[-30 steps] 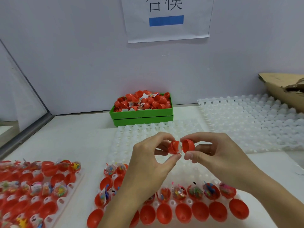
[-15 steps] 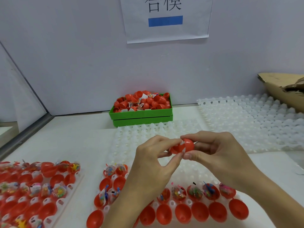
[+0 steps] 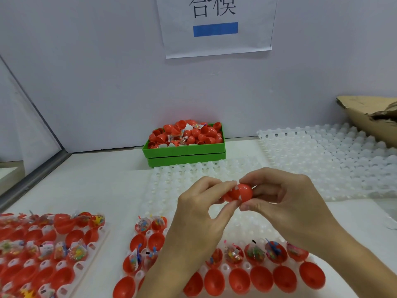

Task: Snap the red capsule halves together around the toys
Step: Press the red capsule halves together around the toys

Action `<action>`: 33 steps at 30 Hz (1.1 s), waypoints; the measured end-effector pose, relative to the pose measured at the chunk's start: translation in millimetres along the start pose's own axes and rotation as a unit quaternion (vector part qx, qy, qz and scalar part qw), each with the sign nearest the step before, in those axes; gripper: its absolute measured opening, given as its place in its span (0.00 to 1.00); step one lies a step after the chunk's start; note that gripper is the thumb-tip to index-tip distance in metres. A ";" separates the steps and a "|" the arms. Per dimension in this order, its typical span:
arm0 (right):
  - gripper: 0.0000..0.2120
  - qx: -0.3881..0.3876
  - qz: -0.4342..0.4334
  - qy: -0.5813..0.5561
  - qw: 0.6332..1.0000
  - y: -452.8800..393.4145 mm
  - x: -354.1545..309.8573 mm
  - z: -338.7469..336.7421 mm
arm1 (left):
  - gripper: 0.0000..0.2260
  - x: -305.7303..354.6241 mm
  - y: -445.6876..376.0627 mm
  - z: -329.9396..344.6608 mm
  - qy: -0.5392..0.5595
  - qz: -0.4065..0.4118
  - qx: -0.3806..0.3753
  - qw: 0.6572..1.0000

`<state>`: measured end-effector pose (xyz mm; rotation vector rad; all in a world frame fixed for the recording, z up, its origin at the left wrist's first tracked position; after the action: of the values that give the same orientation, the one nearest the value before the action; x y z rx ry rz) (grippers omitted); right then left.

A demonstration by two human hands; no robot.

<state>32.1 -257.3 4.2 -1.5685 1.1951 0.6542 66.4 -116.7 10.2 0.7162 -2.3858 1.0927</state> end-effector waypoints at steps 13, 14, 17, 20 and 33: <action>0.15 0.002 -0.010 -0.066 0.998 1.3 -7.3 -0.8 | 0.14 -13.0 -0.5 0.4 0.183 -0.075 -0.008 0.980; 0.14 0.007 -0.013 -0.060 0.998 1.3 -7.8 -1.1 | 0.14 -14.0 -0.3 1.6 0.203 -0.082 -0.012 0.976; 0.15 0.024 -0.011 -0.046 0.999 0.8 -5.4 -2.9 | 0.15 -15.0 -0.1 4.5 0.231 -0.093 -0.018 0.968; 0.15 0.035 -0.003 -0.044 0.998 0.9 -4.4 -4.1 | 0.18 -15.1 -0.4 5.7 0.250 -0.095 -0.020 0.963; 0.15 0.040 0.019 0.003 0.999 1.9 2.7 -1.8 | 0.17 -18.5 -0.1 5.8 0.261 -0.090 0.018 0.961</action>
<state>31.1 -260.0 1.8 -1.4853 1.2443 0.6193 80.0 -116.2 -3.6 0.5578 -1.8242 1.0889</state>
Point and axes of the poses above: each hand's wrist, its own y-axis away from the middle knuckle, its own z-axis out of the palm, x = y × z, the point moved 9 cm from there along -y, towards the middle knuckle, and after that the axes turned 8 degrees about -x, right-handed, at the moved point
